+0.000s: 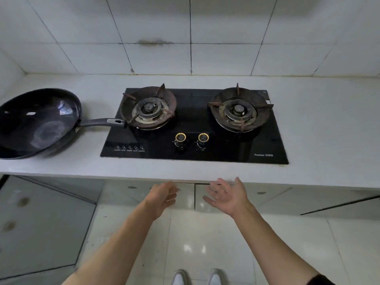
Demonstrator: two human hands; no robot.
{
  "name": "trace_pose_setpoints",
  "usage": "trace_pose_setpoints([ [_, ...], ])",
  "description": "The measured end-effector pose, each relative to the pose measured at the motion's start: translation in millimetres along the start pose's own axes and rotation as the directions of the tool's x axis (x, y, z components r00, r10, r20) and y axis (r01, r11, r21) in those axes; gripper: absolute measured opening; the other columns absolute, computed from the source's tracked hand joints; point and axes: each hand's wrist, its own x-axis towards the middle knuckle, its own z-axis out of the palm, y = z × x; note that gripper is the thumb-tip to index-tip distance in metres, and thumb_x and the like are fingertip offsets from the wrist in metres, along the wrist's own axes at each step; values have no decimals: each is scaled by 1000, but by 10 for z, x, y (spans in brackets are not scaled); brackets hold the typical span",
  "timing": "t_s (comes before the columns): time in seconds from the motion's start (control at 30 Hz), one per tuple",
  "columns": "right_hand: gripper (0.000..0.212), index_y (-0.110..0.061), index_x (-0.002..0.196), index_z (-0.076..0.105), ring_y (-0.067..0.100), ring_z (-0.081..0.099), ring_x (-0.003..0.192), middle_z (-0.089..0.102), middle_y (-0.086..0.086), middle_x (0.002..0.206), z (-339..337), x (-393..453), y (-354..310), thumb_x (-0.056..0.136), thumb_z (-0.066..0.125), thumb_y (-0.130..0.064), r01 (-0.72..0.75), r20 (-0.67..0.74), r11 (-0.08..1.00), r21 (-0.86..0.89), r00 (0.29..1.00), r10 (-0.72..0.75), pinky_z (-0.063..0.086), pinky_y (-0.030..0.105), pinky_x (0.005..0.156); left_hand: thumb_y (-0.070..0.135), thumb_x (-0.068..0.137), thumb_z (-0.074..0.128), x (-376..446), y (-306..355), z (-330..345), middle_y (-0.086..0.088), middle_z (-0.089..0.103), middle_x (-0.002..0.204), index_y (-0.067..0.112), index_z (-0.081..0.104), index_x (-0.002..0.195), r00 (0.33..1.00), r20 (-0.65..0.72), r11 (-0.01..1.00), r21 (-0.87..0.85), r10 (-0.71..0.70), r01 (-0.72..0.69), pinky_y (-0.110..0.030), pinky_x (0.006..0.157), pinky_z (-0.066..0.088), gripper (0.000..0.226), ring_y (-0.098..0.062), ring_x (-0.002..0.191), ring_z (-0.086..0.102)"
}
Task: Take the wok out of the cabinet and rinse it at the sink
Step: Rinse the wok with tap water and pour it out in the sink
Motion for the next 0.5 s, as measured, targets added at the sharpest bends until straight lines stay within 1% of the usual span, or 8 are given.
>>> trace_pose_setpoints([
  [0.07,66,-13,134,52,34,54,121,58,14,132,83,-123,-63,98,26,-62,18,100,990,-137,995,-4,41,58,104,20,95,54,-189,64,-35,-11,62,103,11,65,93,993,-46,988,115,110,-104,-40,90,50,14,-24,92,57],
  [0.13,64,-16,130,56,29,58,117,62,10,129,231,-248,-120,98,25,-62,85,183,946,-312,983,-28,44,53,100,24,93,58,-378,144,-93,-4,62,108,17,66,98,967,-94,946,249,235,-206,-36,88,48,12,-19,96,57],
  [0.2,61,-21,127,60,23,59,116,64,3,126,426,-376,-135,98,25,-62,199,237,840,-504,968,-86,44,49,98,30,91,60,-553,212,-183,0,62,119,17,63,120,924,-136,860,434,358,-269,-28,88,47,32,-13,102,59],
  [0.27,55,-26,126,60,17,56,116,62,-4,125,627,-530,-71,99,24,-59,376,326,614,-694,924,-198,40,46,103,37,91,58,-744,259,-304,2,60,127,16,54,135,877,-156,753,593,455,-286,-19,83,44,48,-5,97,58],
  [0.33,46,-31,121,59,12,53,117,61,-14,118,776,-674,34,98,28,-56,539,463,318,-780,839,-286,39,38,100,41,92,57,-902,281,-446,1,55,138,17,49,139,830,-167,651,707,532,-275,-23,90,41,53,-10,104,56],
  [0.4,38,-36,118,58,8,51,119,59,-21,114,880,-784,140,96,35,-56,640,590,112,-760,753,-292,38,28,92,42,92,56,-1037,305,-599,0,50,144,17,48,140,792,-187,591,767,581,-252,-31,101,41,55,-19,118,55],
  [0.47,41,-33,129,53,7,46,126,55,-17,129,947,-855,226,95,42,-54,699,688,-67,-712,676,-266,36,25,96,40,91,56,-1139,336,-773,-3,49,145,15,47,140,751,-210,551,801,625,-235,-34,107,37,56,-22,129,48],
  [0.5,45,-32,134,49,8,42,130,50,-13,137,954,-874,227,95,45,-53,704,728,-193,-684,639,-249,35,29,102,39,91,56,-1164,349,-840,-4,48,146,14,47,140,736,-216,530,818,642,-222,-35,108,35,56,-22,132,45],
])
